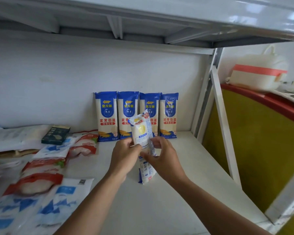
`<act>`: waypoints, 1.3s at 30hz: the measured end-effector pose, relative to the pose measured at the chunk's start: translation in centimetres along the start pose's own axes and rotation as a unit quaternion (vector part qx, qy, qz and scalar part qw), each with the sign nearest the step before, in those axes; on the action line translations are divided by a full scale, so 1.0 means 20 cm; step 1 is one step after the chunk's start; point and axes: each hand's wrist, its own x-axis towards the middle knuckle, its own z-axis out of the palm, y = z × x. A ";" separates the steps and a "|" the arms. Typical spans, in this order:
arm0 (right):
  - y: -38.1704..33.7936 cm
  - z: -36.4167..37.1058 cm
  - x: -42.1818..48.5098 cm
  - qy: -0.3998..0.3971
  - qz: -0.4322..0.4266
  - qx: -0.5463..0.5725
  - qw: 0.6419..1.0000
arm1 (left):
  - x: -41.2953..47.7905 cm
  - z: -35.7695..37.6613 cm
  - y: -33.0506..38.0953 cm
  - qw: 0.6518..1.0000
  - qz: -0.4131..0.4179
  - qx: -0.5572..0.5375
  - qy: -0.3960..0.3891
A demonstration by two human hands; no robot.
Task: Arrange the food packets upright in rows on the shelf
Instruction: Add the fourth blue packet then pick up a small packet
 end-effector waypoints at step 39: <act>-0.22 -0.21 0.06 0.010 0.128 0.450 0.884 | 0.04 -0.09 0.08 0.968 0.102 -0.228 -0.021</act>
